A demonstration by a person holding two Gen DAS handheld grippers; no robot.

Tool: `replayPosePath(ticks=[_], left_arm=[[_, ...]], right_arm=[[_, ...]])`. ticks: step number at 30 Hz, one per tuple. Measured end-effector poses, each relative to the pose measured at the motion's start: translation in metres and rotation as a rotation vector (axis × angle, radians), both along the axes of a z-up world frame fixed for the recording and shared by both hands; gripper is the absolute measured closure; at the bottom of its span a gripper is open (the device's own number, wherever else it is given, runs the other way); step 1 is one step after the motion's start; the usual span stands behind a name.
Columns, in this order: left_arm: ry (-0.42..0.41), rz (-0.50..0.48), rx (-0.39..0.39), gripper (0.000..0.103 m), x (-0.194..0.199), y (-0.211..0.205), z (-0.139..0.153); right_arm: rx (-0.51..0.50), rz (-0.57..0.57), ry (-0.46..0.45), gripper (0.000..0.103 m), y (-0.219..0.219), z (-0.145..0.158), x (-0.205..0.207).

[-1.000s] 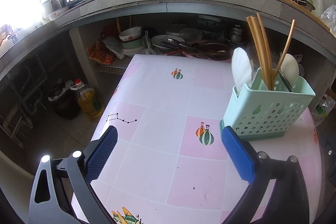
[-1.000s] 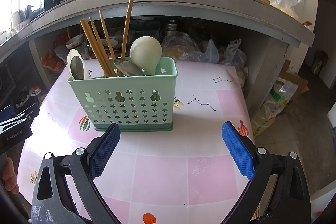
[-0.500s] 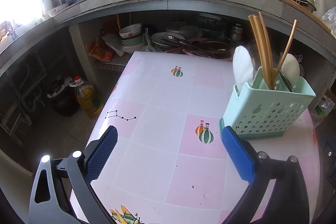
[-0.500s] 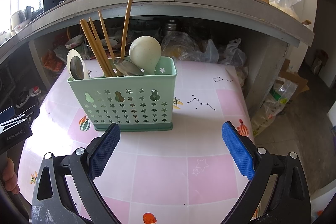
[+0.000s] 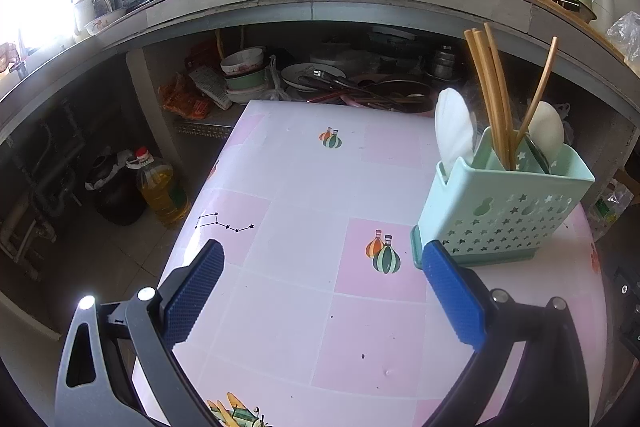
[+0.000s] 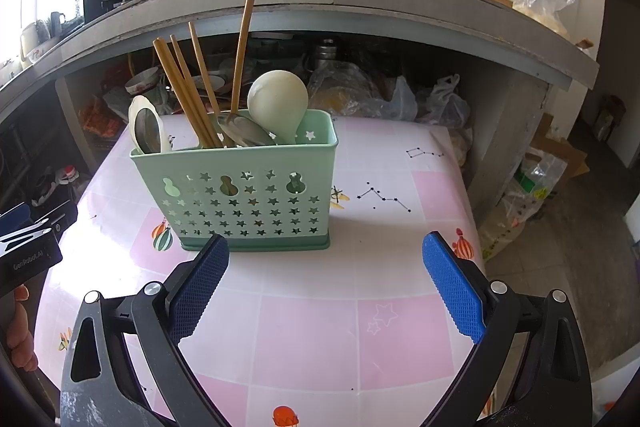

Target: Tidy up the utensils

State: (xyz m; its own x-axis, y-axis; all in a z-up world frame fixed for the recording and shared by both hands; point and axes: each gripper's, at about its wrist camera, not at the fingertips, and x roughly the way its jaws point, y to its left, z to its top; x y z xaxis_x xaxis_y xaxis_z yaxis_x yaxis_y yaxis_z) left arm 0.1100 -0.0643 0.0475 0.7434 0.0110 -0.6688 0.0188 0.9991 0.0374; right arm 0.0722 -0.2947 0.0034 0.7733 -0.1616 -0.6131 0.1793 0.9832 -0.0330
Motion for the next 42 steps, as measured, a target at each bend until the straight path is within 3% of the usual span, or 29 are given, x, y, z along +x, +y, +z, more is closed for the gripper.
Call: replayPosePath(ticks=[42], left_arm=[[0.006, -0.013, 0.004, 0.006, -0.002, -0.0019, 0.0005]], right_arm=[[0.006, -0.003, -0.004, 0.01, 0.0007, 0.0003, -0.0001]])
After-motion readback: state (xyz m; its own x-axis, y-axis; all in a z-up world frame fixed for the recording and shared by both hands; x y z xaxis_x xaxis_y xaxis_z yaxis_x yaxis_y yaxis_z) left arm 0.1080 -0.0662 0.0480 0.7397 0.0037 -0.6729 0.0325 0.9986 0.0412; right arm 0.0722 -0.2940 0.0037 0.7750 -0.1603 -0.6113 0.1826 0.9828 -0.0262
